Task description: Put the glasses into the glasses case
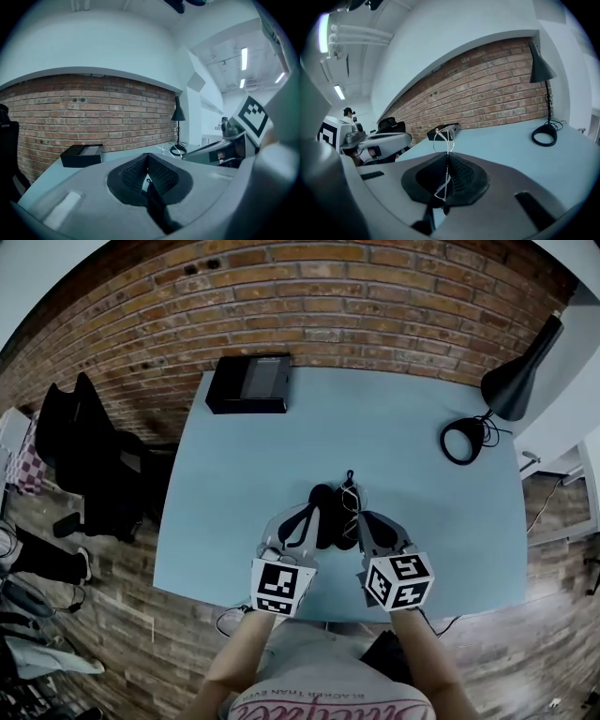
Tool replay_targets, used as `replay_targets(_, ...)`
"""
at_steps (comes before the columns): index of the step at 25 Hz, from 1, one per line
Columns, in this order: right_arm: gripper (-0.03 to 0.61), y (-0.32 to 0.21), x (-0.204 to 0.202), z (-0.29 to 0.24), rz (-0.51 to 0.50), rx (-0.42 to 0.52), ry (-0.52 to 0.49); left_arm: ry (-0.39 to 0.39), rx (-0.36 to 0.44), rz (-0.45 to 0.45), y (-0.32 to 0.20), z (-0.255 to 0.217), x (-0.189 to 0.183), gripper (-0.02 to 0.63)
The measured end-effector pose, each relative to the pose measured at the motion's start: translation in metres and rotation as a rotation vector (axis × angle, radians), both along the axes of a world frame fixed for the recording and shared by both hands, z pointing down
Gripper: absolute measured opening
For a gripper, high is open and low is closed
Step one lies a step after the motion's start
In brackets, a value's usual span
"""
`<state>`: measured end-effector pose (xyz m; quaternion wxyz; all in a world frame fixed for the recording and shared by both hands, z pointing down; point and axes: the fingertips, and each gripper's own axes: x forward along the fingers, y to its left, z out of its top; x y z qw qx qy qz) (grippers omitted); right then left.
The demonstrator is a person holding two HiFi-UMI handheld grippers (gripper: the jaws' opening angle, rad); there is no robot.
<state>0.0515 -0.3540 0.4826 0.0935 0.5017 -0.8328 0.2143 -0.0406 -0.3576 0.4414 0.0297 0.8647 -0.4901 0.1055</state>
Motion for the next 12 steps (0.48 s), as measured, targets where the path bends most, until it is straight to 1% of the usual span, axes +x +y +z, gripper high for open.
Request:
replay_targets(7,0.015,-0.015,-0.004,0.066,0.062,-0.176,0.048,0.008,-0.077,0.011,-0.016,0.031,-0.011,0.005)
replay_targets(12,0.015,-0.019,-0.004,0.107,0.113,-0.318,0.093,0.010,-0.103,0.019,-0.024,0.042,-0.016,0.005)
